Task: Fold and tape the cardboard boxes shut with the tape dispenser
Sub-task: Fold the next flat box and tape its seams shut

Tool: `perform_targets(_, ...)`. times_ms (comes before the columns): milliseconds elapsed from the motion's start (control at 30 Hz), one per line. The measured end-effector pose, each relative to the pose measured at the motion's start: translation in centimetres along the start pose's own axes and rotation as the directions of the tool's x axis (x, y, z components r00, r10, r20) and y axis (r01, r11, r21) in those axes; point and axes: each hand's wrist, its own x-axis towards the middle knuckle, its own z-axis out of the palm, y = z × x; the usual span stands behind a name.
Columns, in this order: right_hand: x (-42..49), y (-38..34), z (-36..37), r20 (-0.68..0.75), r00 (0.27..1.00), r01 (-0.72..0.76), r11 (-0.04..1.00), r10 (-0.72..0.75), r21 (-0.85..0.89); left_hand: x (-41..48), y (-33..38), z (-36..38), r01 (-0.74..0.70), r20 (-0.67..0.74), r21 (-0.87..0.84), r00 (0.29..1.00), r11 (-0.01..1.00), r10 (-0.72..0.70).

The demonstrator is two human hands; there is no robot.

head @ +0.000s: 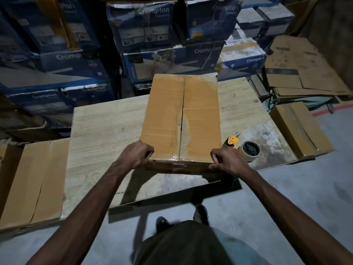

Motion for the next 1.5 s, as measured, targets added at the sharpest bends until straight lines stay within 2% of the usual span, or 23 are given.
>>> perform_targets(100,-0.6,1.5,0.8,-0.020,1.000,-0.002,0.994,0.005,0.110,-0.3,-2.4,0.1,0.043,-0.006,0.055,0.999,0.998,-0.043)
perform_targets(233,0.1,1.8,1.1,0.011,0.999,0.049,0.973,-0.053,0.226,0.6,-3.2,0.3,0.037,0.065,-0.096,0.997,0.995,-0.031)
perform_targets(300,0.5,2.1,1.2,0.025,0.996,0.081,0.965,-0.090,0.248,0.9,-3.3,0.3,-0.001,0.080,-0.117,0.997,0.993,0.010)
perform_targets(367,0.6,2.2,1.2,0.031,0.994,0.095,0.961,-0.106,0.258,0.6,-3.6,0.2,-0.074,0.065,-0.071,0.995,0.995,0.079)
perform_targets(467,-0.2,1.7,1.1,0.000,0.998,0.067,0.949,-0.070,0.309,-0.7,-3.9,0.4,-0.180,0.032,0.100,0.984,0.979,0.178)
perform_targets(533,-1.1,1.0,1.3,-0.052,0.999,0.006,0.939,0.013,0.344,-1.8,-3.3,0.6,-0.120,-0.030,0.107,0.992,0.987,0.124)
perform_targets(600,-2.1,0.1,1.8,-0.161,0.972,-0.098,0.915,0.173,0.391,-2.6,-2.1,1.0,0.026,-0.212,-0.093,0.976,0.995,-0.045)
perform_targets(633,-2.5,-0.6,2.0,-0.242,0.932,-0.140,0.883,0.271,0.448,-2.6,-1.5,1.3,0.099,-0.317,-0.236,0.933,0.967,-0.173)
perform_targets(700,-2.4,-1.9,2.1,-0.378,0.805,-0.171,0.788,0.458,0.591,-1.8,-0.5,2.0,0.171,-0.413,-0.498,0.816,0.850,-0.406)
perform_targets(733,-1.7,-2.4,1.9,-0.384,0.748,-0.188,0.728,0.541,0.660,-1.2,0.0,2.1,0.187,-0.393,-0.598,0.779,0.779,-0.488)
perform_targets(767,-0.8,-2.5,1.7,-0.321,0.720,-0.225,0.644,0.616,0.731,-0.5,0.5,1.9,0.202,-0.324,-0.690,0.772,0.695,-0.546)
perform_targets(833,1.5,-2.6,0.8,-0.024,0.715,-0.346,0.382,0.699,0.857,0.8,1.2,1.3,0.236,-0.134,-0.823,0.804,0.517,-0.580)
perform_targets(900,3.5,-2.9,0.1,0.296,0.711,-0.450,0.089,0.638,0.888,1.9,1.5,0.4,0.271,0.001,-0.881,0.820,0.388,-0.572)
perform_targets(933,4.3,-3.0,0.1,0.367,0.714,-0.478,0.032,0.596,0.878,2.4,1.2,0.3,0.270,0.056,-0.911,0.830,0.312,-0.555)
perform_targets(1000,5.5,-1.9,1.6,0.342,0.739,-0.474,0.088,0.581,0.876,3.1,0.6,0.6,0.253,0.151,-0.954,0.872,0.163,-0.466)
perform_targets(1067,6.6,0.0,3.6,0.313,0.765,-0.457,0.133,0.563,0.879,3.5,0.2,0.9,0.270,0.180,-0.947,0.897,0.176,-0.405)
perform_targets(1200,4.6,-3.5,0.3,0.310,0.780,-0.403,0.056,0.544,0.914,3.3,-0.5,1.5,0.271,0.168,-0.943,0.889,0.194,-0.427)
perform_targets(1333,2.7,-5.5,-1.2,0.259,0.792,-0.335,0.040,0.553,0.941,1.1,0.0,-0.1,0.221,0.082,-0.950,0.859,0.222,-0.505)
perform_targets(1400,1.6,-6.5,-2.8,0.233,0.782,-0.294,0.013,0.578,0.956,-0.3,1.2,-1.4,0.179,0.030,-0.955,0.855,0.238,-0.518)
perform_targets(1500,-0.4,-6.6,-5.7,0.178,0.786,-0.240,0.026,0.592,0.970,-2.4,3.6,-2.9,0.101,-0.037,-0.966,0.855,0.236,-0.518)
